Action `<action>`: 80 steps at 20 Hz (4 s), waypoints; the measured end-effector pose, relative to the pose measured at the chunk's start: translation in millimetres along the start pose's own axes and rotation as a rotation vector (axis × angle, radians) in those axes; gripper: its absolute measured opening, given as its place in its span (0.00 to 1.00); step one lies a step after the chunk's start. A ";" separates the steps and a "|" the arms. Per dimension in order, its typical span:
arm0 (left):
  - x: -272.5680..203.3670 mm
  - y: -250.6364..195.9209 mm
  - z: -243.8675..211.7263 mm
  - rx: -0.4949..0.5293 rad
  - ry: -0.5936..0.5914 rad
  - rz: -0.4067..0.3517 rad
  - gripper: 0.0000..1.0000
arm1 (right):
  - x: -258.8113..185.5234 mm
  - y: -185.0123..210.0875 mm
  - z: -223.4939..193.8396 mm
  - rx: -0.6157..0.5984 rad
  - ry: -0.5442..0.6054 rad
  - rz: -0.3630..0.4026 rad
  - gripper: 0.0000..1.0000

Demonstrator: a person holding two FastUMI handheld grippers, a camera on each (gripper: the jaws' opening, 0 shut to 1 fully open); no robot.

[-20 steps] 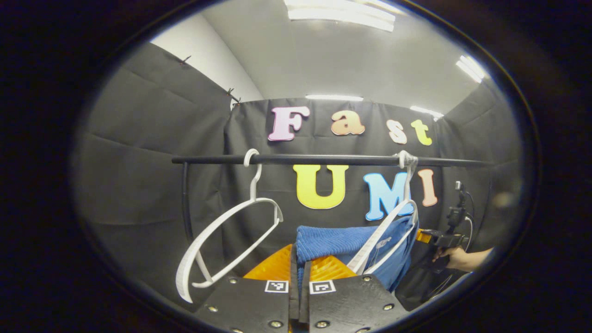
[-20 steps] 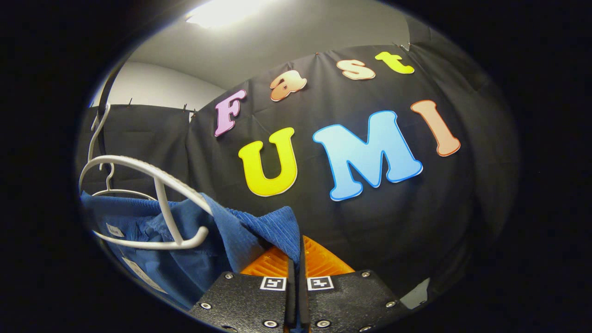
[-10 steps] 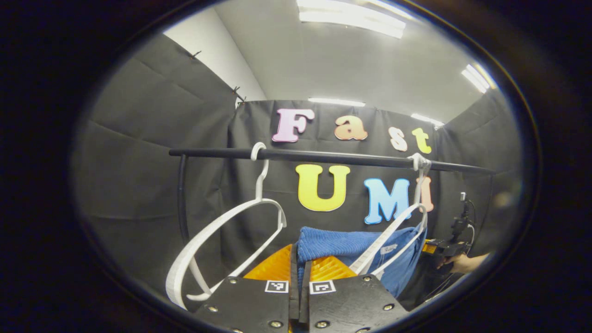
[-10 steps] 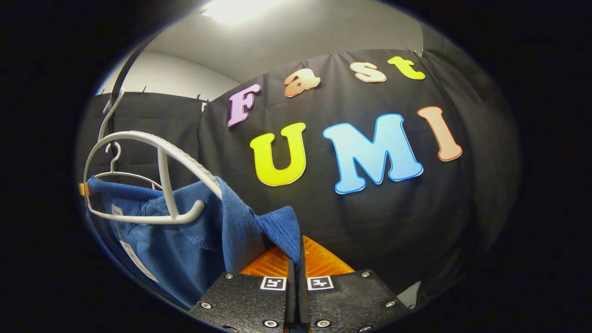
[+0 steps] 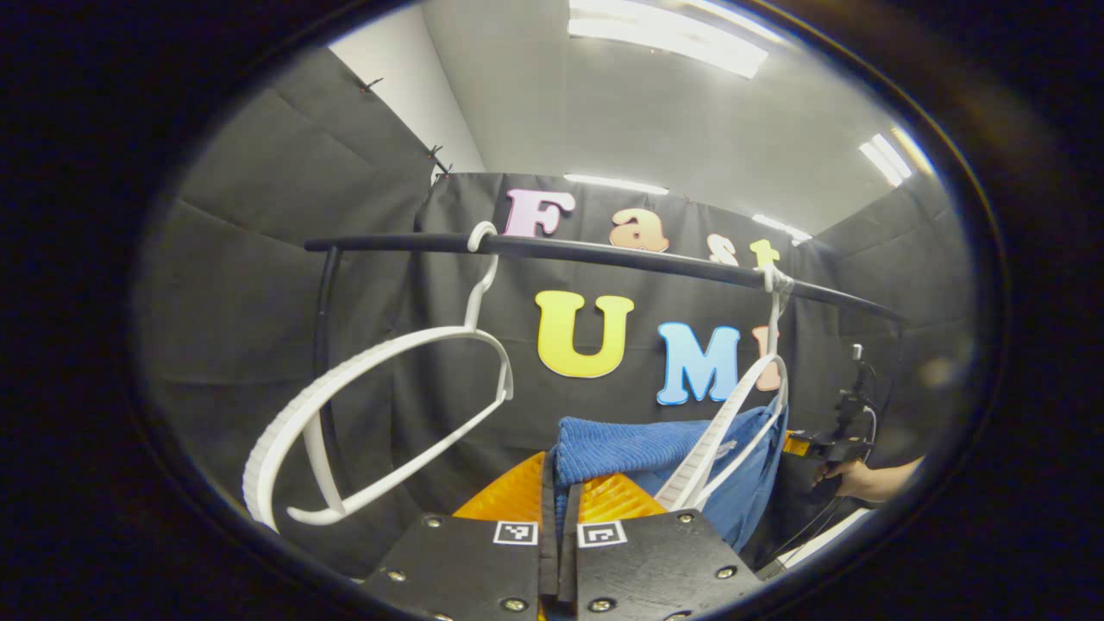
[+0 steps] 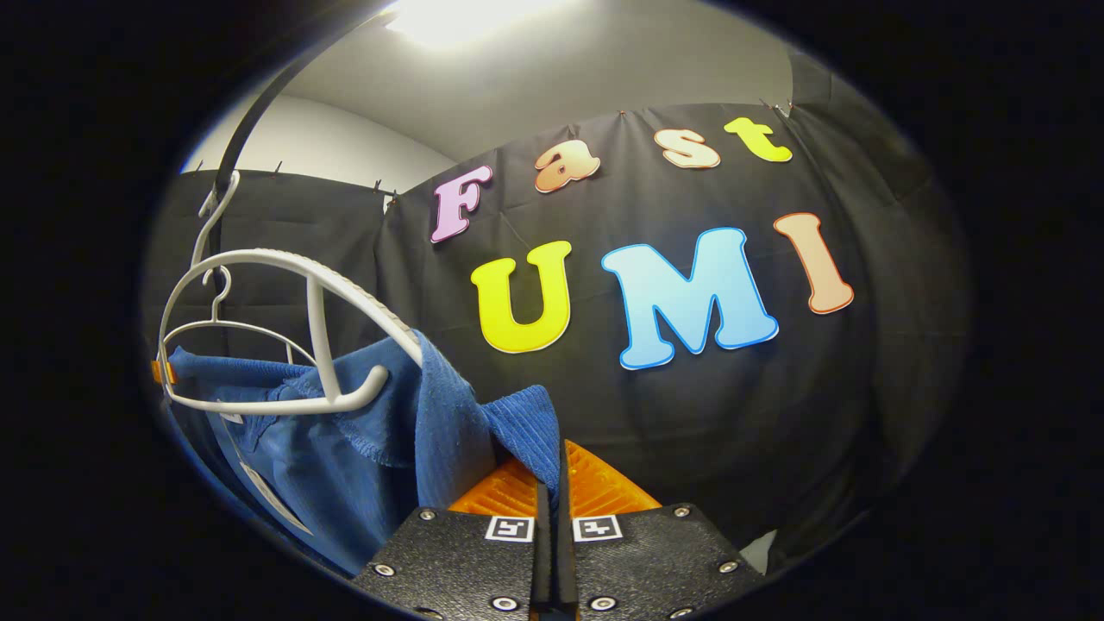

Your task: Grasp the clothes on the hanger with both hands and then place them into the laundry hamper below.

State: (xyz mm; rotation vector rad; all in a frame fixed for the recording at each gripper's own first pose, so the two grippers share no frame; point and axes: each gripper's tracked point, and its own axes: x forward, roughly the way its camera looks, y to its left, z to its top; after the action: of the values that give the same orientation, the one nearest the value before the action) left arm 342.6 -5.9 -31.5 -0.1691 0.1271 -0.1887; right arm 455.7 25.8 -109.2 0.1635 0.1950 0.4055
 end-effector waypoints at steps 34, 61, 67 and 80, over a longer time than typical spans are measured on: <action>-84.8 -100.1 -79.4 -0.013 0.027 -0.211 0.01 | -260.8 196.6 -25.1 0.032 0.055 0.106 0.02; -102.3 -40.9 -347.5 0.055 0.548 0.001 0.06 | -317.3 156.3 -300.6 -0.149 0.653 -0.101 0.07; -147.6 -17.2 -399.2 0.094 0.696 0.022 0.61 | -351.7 175.1 -332.0 -0.166 0.737 -0.061 0.53; -174.2 58.1 -183.6 0.135 0.268 0.137 1.00 | -343.8 173.4 -141.2 -0.142 0.265 -0.198 0.93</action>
State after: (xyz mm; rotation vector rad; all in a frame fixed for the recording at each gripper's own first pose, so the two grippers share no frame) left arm 157.1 56.2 -202.4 0.0007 0.3905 -0.0818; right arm 50.0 60.1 -158.6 -0.0508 0.4384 0.2413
